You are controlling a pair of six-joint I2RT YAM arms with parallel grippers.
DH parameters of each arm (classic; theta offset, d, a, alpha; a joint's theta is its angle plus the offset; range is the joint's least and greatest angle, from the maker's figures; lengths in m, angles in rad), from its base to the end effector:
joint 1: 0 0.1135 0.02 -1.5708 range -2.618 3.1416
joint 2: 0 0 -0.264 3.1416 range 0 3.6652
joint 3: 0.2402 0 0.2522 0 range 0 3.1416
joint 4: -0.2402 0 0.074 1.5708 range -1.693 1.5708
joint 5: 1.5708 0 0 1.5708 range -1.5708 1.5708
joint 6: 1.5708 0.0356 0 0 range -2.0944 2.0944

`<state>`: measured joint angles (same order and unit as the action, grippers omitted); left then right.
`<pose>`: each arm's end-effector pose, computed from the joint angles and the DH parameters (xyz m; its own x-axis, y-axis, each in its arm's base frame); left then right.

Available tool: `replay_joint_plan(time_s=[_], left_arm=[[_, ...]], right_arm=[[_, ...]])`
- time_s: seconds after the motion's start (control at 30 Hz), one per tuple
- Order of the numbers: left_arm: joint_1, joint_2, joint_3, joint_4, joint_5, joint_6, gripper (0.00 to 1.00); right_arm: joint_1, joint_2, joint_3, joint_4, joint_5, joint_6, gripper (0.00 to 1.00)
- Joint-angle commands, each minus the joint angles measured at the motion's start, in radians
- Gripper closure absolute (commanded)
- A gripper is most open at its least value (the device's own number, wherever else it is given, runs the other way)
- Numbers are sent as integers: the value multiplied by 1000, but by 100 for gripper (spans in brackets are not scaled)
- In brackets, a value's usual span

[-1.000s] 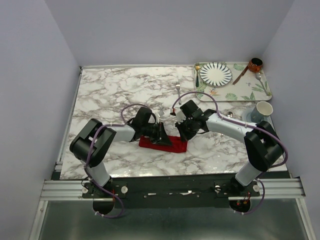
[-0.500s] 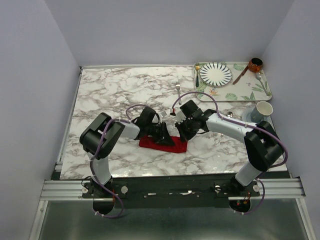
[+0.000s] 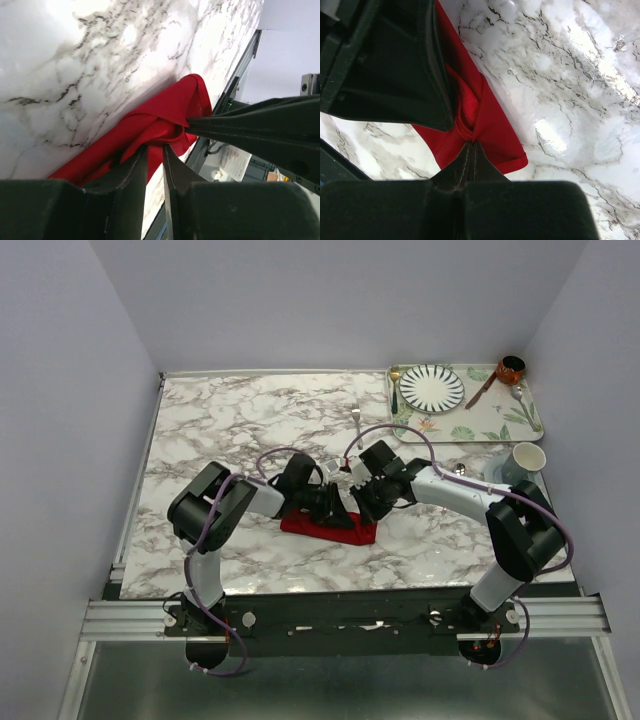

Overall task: Fold the napkin into a case and place the utensils inside
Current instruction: Grasp the top corner of the smaller rectangle folded napkin from the folded napkin.

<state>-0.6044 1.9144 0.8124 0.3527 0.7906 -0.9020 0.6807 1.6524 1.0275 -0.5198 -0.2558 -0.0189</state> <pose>0.2700 -0.2172 0.1032 -0.9971 0.0179 -0.0741 0.0736 0.4792 -0.8746 0.2431 0.2085 0.1832 -0.6945 -0.5859 -0.4176 -0.7034 0.6751 0.2225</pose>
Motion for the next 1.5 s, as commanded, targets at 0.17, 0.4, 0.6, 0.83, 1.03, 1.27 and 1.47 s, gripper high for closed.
replay_joint_plan(time_s=[0.17, 0.4, 0.6, 0.83, 1.03, 1.27, 1.47], left_arm=[[-1, -133, -56, 117, 84, -8, 71], [-28, -78, -48, 154, 72, -23, 74], [-29, -8, -44, 178, 23, -47, 77], [-29, 96, 10, 241, 16, -63, 78], [-18, 136, 22, 238, 24, -80, 77], [6, 104, 5, 261, 71, -98, 69], [48, -52, -12, 111, 104, -23, 61]], right_arm=[[6, -6, 14, -11, 55, 5, 99], [6, -22, 2, -14, 64, 11, 100], [3, -32, 3, -16, 49, 14, 99], [3, -37, -7, -13, -6, 14, 99], [2, -19, -1, -14, -20, 14, 99], [-7, 30, 2, -20, 33, 14, 99], [-26, 76, 8, -32, 24, 4, 99]])
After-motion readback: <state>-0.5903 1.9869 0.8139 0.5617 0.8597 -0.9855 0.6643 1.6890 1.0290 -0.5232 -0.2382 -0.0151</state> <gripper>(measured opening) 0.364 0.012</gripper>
